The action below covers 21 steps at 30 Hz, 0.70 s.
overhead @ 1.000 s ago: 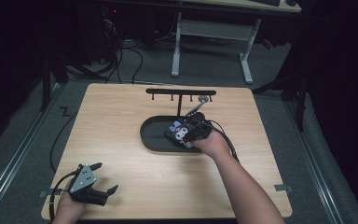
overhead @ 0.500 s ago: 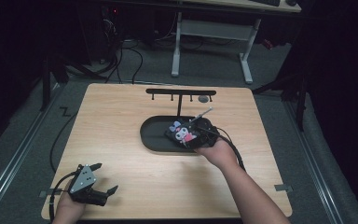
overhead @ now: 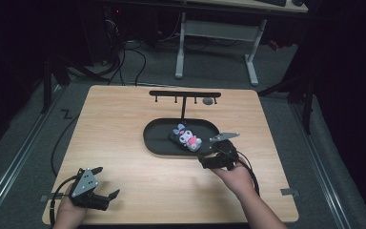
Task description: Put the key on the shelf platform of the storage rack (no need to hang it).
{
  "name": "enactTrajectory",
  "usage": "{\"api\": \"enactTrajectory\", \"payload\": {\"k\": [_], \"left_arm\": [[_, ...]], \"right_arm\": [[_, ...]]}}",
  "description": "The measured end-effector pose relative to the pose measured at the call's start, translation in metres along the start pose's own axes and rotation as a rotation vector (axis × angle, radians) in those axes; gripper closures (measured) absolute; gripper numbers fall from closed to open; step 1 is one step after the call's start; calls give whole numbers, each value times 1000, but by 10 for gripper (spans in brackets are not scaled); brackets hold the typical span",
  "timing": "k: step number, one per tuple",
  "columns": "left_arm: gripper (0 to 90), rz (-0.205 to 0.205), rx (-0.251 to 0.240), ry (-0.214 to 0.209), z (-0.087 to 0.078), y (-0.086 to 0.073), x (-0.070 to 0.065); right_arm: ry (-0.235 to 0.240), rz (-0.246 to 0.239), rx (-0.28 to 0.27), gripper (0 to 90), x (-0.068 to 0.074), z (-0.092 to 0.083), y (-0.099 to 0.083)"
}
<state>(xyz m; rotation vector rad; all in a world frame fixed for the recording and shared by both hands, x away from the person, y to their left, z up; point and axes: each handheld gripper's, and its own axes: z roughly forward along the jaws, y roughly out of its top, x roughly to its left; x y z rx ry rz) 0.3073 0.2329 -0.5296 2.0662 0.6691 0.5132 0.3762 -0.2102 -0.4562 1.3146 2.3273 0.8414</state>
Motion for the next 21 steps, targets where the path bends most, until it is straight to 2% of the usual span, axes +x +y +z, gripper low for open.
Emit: {"api": "enactTrajectory", "payload": {"k": [2, 3, 4, 5, 8, 9, 12, 15, 16, 17, 19, 20, 21], "left_arm": [[7, 3, 2, 1, 0, 0, 0], [7, 5, 2, 1, 0, 0, -1], [7, 7, 3, 2, 0, 1, -1], [7, 8, 2, 4, 0, 1, -2], [7, 10, 2, 3, 0, 1, -2], [7, 13, 3, 2, 0, 1, -2], [7, 15, 2, -1, 2, 2, -4], [7, 20, 5, -5, 2, 3, -6], [7, 20, 5, -5, 2, 3, -6], [7, 20, 5, -9, 2, 4, -7], [7, 6, -6, -17, 2, 4, -8], [7, 6, -6, -17, 2, 4, -8], [7, -3, -20, -24, 2, 5, -8]], "right_arm": [[-5, -3, -16, 195, 0, -2, -4], [-11, -2, -53, 195, -2, -4, -14], [-11, -2, -53, 195, -2, -4, -14], [-15, -2, -92, 194, -4, -7, -25], [-35, -4, -137, 192, -6, -10, -40], [-35, -4, -137, 192, -6, -10, -40], [-52, -10, -210, 178, -5, -16, -63], [-65, -20, -254, 163, -3, -19, -83], [-65, -20, -254, 163, -3, -19, -83], [-70, -6, -290, 151, -1, -23, -100], [-64, 9, -338, 149, 1, -26, -115], [-64, 9, -338, 149, 1, -26, -115], [-56, 30, -355, 148, 1, -31, -121]]}}
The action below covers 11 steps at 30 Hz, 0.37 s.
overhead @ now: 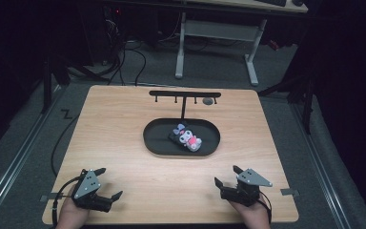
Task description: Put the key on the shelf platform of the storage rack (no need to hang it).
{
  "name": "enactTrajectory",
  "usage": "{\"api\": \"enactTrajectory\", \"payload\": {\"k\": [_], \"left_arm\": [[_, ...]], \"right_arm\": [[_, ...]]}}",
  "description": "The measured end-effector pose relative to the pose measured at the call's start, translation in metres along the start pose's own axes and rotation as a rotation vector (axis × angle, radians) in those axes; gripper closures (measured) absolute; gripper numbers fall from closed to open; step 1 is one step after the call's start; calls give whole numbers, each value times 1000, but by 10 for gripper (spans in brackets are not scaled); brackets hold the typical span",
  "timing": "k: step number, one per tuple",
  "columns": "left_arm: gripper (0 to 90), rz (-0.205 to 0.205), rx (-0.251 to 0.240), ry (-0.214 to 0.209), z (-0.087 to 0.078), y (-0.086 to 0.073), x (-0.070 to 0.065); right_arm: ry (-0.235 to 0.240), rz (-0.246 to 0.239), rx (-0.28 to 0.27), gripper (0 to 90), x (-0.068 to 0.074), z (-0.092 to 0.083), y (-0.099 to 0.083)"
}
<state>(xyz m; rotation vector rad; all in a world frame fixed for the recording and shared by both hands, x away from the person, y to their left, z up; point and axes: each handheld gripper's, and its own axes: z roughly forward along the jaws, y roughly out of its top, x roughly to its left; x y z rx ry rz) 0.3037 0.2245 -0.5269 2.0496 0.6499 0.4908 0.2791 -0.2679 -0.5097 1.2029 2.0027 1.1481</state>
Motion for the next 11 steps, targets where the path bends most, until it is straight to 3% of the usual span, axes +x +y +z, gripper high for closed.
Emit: {"api": "enactTrajectory", "payload": {"k": [2, 5, 11], "left_arm": [[7, 11, 6, 2, 1, 1, -1], [7, 21, 16, 4, 3, 2, -2], [7, 18, 10, 0, 2, 1, 0]], "right_arm": [[-22, -10, -26, 148, -1, -1, -1], [-30, 15, -23, 148, -6, 1, -1], [-39, 15, -12, 149, -6, 3, -2]]}}
